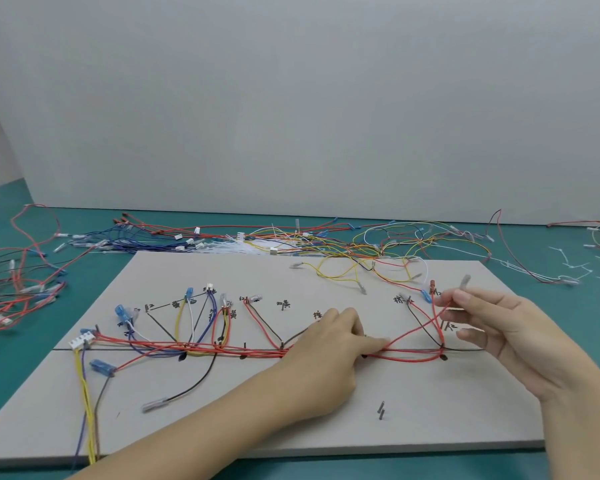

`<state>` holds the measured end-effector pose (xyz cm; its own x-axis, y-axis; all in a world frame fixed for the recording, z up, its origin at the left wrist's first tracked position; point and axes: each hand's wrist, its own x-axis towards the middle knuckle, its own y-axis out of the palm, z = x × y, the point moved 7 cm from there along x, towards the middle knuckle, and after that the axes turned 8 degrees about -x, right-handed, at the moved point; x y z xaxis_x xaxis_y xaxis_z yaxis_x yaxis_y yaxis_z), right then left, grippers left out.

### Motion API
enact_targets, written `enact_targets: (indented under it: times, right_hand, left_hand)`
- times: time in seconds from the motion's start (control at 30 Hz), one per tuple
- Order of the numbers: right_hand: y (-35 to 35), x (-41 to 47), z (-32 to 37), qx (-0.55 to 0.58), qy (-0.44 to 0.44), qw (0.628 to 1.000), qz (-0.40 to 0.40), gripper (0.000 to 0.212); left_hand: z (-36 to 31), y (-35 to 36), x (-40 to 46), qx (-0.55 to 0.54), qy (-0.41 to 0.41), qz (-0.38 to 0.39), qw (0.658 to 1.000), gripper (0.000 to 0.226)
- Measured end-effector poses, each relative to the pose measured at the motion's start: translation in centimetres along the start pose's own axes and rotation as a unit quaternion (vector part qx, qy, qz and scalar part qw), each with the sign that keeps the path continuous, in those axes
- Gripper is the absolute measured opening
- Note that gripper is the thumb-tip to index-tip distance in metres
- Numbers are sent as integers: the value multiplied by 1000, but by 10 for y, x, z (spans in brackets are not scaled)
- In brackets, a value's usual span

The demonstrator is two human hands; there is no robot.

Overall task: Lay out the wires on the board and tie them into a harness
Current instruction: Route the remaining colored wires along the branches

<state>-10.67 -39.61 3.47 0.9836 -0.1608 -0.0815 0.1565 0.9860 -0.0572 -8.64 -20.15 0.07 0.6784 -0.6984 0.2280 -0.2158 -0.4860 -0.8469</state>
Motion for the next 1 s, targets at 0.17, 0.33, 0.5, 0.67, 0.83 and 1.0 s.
enact_targets:
  times: [0.17, 0.33, 0.5, 0.67, 0.83, 1.0]
  right_hand:
    - [-11, 3, -13, -105, 32, 989, -94, 10]
    - [-24, -2, -26, -169, 100, 970, -142, 11]
    - [-28, 1, -29, -225, 123, 951, -173, 9]
    - [-27, 6, -22, -308, 69, 931, -184, 12]
    - [-20, 10, -13, -329, 14, 925, -191, 16]
    - [-17, 13, -12, -338, -11, 926, -169, 11]
  left_hand:
    - [-14, 0, 0, 142, 22, 2, 990, 67]
    - [-18, 0, 3, 148, 36, 22, 988, 68]
    - [-24, 5, 6, 152, 54, 30, 986, 69]
    - [-28, 11, 14, 149, 60, 24, 987, 62]
    - [-35, 15, 23, 127, 72, -2, 989, 43]
    - [-40, 14, 35, 88, 79, -18, 993, 30]
